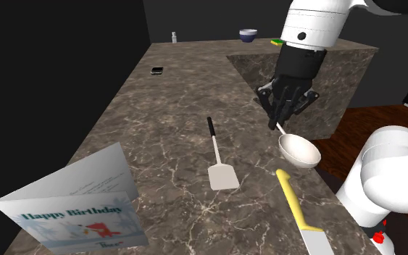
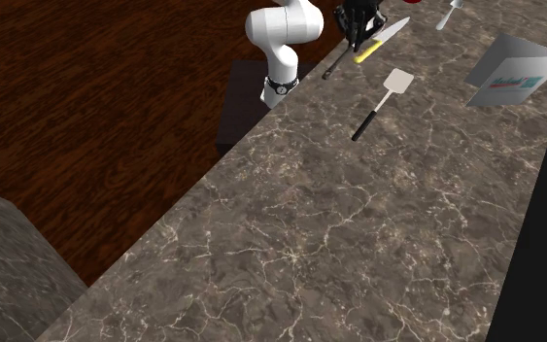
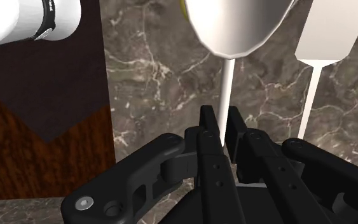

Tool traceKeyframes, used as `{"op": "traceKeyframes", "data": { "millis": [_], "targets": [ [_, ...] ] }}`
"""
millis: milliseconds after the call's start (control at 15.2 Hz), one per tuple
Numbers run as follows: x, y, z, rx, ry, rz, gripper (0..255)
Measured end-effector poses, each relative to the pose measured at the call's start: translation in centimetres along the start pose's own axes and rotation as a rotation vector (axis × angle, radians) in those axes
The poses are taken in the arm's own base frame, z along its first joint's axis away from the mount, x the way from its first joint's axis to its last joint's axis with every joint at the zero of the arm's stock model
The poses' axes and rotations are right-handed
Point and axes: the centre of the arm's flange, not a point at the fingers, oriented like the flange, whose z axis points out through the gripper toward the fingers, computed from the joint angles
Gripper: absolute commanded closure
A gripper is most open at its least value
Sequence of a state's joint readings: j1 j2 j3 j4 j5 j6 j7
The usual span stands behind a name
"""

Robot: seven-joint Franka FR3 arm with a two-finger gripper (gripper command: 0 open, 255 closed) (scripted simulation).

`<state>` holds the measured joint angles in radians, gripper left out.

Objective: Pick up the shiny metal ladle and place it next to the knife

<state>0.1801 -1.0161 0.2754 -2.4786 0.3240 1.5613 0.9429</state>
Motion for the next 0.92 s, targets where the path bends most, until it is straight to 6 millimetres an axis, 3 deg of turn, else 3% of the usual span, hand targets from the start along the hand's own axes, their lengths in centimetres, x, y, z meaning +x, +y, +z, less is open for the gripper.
{"op": "traceKeyframes", "data": {
  "millis": [924],
  "targets": [
    [0.2, 0.8, 6.6, 0.001, 0.001, 0.000, 255]
  ]
}}
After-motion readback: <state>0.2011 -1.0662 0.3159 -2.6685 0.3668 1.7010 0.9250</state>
